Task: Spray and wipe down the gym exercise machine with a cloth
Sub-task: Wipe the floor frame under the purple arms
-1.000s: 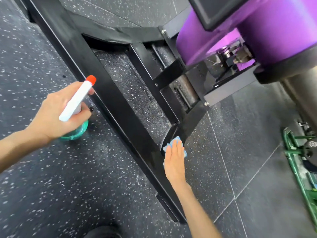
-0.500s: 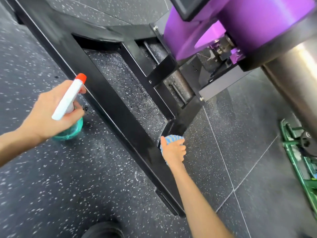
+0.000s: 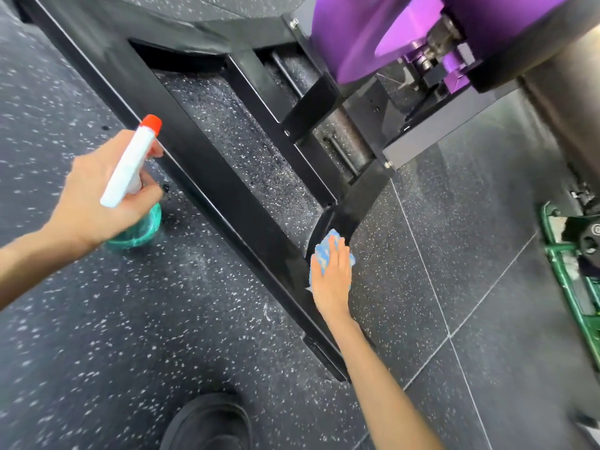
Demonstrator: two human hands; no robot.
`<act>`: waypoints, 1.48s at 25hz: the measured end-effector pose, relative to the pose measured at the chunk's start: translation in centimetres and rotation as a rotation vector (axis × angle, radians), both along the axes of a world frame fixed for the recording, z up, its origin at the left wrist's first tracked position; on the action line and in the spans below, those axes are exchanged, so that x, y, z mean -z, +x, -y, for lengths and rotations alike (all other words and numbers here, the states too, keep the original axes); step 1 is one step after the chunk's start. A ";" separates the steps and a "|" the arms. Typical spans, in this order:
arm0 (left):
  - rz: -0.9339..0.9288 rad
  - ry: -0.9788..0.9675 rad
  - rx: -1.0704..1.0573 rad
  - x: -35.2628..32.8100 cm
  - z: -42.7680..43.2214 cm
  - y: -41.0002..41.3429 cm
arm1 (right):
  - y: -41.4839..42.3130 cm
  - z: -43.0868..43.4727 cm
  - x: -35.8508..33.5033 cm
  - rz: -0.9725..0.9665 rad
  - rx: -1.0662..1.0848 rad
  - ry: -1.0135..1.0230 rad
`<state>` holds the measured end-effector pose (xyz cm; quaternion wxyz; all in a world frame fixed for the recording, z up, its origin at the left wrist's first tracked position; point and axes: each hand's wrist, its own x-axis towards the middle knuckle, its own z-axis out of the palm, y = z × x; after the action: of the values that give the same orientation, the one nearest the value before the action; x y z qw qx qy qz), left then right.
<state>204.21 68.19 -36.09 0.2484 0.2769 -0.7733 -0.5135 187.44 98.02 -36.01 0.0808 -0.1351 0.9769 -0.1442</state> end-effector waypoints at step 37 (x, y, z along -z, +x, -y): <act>-0.064 -0.309 -0.342 1.3 9.5 10.2 | 2.2 47.1 3.5 -0.387 -0.763 0.237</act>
<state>214.43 58.68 -37.43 0.3956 0.3461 -0.7763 -0.3480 189.64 50.95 -39.53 -0.0414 -0.5003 0.8641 0.0368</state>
